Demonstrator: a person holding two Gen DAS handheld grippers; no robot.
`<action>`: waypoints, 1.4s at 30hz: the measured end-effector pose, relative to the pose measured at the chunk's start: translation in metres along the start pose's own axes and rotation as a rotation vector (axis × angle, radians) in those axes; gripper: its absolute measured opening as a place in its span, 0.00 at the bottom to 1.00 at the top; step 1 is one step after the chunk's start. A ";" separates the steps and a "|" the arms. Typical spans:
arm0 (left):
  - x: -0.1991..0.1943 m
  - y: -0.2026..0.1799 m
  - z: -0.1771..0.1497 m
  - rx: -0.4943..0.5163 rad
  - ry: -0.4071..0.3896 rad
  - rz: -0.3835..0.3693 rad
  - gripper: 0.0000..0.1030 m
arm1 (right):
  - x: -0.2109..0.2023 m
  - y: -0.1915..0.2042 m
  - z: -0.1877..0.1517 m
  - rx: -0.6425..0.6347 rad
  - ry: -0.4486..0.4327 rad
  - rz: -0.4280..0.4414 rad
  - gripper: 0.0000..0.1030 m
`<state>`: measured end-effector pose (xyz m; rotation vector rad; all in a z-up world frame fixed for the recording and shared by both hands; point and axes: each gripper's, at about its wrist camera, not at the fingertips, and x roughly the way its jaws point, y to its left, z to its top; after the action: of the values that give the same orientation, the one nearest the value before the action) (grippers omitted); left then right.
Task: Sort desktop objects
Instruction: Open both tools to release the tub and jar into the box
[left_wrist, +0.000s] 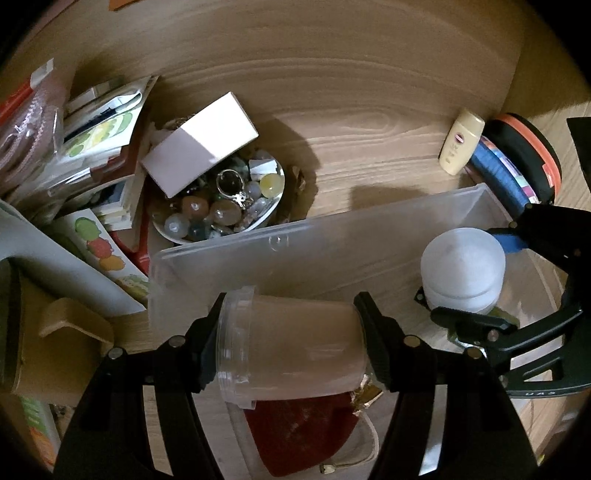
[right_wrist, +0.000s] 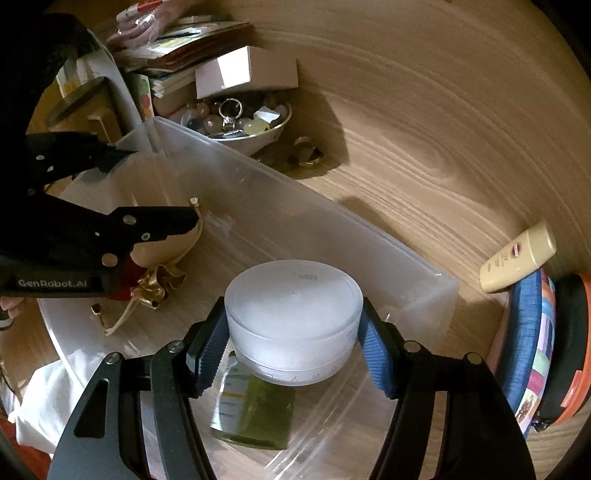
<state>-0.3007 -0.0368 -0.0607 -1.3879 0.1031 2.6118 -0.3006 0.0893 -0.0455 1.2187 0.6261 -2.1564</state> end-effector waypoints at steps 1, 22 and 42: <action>0.001 -0.001 0.000 0.008 0.005 0.001 0.64 | 0.000 0.000 0.000 -0.002 0.003 -0.004 0.61; -0.018 -0.013 -0.007 0.094 -0.055 0.116 0.81 | -0.012 0.012 -0.004 -0.008 -0.035 -0.066 0.71; -0.087 -0.019 -0.034 0.058 -0.160 0.124 0.90 | -0.099 0.028 -0.047 0.052 -0.187 -0.100 0.77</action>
<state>-0.2221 -0.0337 -0.0076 -1.1847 0.2473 2.7850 -0.2116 0.1245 0.0157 1.0158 0.5647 -2.3492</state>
